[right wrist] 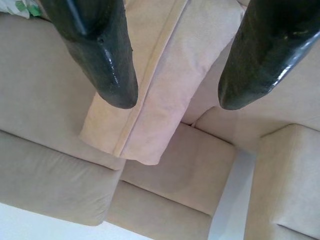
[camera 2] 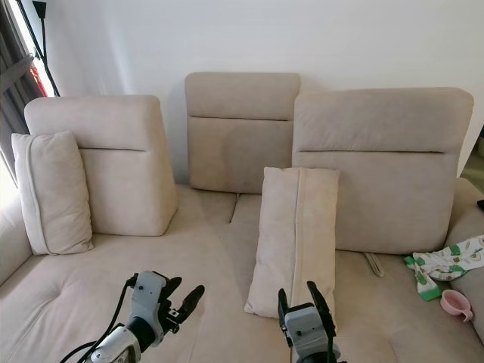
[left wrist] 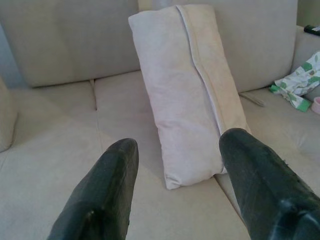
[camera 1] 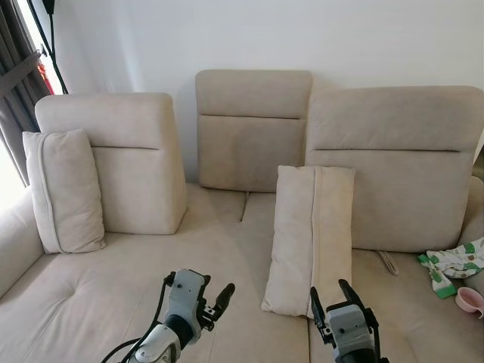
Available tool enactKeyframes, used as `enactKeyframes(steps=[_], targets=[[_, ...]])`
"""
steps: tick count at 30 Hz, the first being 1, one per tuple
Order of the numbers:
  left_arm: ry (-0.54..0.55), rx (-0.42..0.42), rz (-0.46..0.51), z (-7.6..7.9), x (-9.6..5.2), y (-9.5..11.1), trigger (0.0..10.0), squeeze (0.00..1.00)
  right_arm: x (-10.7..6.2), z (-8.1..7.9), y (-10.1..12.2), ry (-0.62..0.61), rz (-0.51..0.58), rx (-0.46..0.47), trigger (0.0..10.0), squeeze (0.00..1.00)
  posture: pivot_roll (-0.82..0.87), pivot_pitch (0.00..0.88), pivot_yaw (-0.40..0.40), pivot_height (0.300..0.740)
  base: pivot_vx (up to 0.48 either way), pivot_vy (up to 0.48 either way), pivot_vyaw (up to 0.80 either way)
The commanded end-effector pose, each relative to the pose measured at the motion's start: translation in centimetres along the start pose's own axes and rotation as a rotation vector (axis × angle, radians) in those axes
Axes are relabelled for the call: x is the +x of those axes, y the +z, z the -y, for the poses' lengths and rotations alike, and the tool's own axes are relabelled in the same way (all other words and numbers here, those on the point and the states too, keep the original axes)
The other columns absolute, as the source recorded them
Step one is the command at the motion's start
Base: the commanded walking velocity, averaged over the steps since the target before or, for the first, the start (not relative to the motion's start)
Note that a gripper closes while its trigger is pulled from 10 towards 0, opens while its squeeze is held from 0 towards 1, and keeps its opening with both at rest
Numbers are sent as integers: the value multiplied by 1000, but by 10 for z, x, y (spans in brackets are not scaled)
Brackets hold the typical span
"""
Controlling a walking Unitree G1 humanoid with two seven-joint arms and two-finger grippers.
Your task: Move the pillow to the sofa from floor
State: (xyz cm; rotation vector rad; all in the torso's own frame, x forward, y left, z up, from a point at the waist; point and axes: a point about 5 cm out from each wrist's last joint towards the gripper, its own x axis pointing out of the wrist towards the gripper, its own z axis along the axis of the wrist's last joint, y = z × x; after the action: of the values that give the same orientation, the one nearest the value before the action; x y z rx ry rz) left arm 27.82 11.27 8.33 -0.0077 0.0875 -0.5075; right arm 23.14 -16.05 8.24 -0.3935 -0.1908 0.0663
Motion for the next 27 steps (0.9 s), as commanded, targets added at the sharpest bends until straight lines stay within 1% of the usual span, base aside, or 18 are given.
enactKeyframes(steps=[1, 13, 27], targets=[[-1, -7, -17, -1, -4, -3, 10000, 0, -3, -4, -2, 8, -3, -2, 10000, 0, 76, 0, 75, 740, 0, 0, 0], [-16, -8, -23, 0, -6, -4, 10000, 0, -5, -2, -4, 3, -5, -10, 10000, 0, 75, 0, 77, 740, 0, 0, 0], [-24, -3, -30, 2, -7, -5, 10000, 0, -2, -5, -3, 7, -4, -11, 10000, 0, 84, 0, 76, 740, 0, 0, 0]])
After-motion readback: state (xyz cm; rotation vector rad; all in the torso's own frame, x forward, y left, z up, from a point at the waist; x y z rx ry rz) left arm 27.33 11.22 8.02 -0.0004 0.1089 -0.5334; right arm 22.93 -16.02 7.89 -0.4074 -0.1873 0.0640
